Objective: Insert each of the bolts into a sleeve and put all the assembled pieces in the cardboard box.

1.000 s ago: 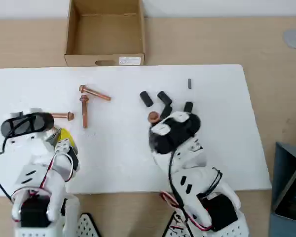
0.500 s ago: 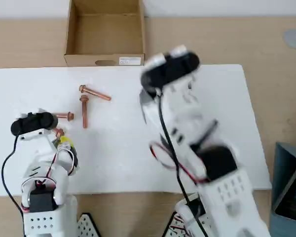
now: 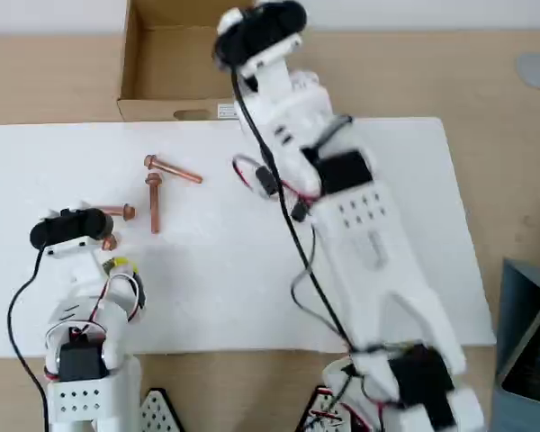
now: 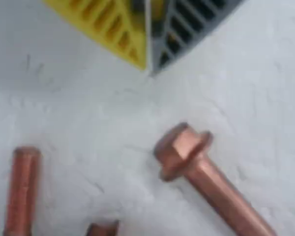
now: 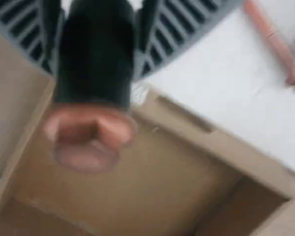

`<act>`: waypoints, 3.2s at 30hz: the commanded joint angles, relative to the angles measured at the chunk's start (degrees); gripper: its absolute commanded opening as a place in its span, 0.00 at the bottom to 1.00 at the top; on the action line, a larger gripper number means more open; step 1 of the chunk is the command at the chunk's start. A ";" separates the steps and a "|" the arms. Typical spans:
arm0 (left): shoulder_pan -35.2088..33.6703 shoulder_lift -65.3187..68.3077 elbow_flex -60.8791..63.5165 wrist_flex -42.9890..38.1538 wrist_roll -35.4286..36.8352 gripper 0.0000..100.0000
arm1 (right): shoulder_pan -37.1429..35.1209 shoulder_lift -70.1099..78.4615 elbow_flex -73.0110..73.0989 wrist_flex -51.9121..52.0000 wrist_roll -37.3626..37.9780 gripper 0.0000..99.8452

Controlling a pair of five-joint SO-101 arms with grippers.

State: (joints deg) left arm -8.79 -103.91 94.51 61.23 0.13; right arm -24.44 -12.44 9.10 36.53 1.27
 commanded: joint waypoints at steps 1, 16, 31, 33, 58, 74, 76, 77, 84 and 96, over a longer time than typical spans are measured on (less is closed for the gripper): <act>-0.62 -0.57 -0.18 -1.05 -0.09 0.00 | 0.92 7.08 -11.21 -3.60 0.88 0.01; -0.62 -0.57 -0.18 -0.97 0.00 0.00 | 0.92 45.85 -46.64 -3.52 7.03 0.01; -0.35 -0.57 -0.18 -1.14 -0.09 0.00 | 0.84 65.45 -68.00 5.89 17.67 0.09; -0.35 -0.57 -0.18 -1.14 -0.09 0.00 | 0.92 66.07 -69.23 7.12 17.67 0.12; -0.35 -0.57 -0.18 -1.14 -0.18 0.00 | 0.92 66.24 -97.80 42.81 17.49 0.12; -0.53 -0.57 -0.18 -1.14 0.00 0.00 | 0.57 58.33 -104.66 64.26 17.49 0.12; -0.53 -0.57 -0.18 -1.14 0.00 0.00 | 0.92 56.66 -104.22 66.02 17.41 0.12; -0.53 -0.57 -0.18 -1.14 0.00 0.00 | 1.01 55.78 -104.22 66.02 17.41 0.12; -0.53 -0.57 -0.18 -1.14 0.09 0.00 | 1.89 52.53 -100.97 66.02 17.32 0.12; -0.53 -0.57 -0.18 -1.14 0.09 0.00 | 1.89 30.99 -61.76 65.85 6.59 0.13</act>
State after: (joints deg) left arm -8.79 -103.91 94.51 61.23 0.13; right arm -23.56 25.89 -62.20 101.23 9.63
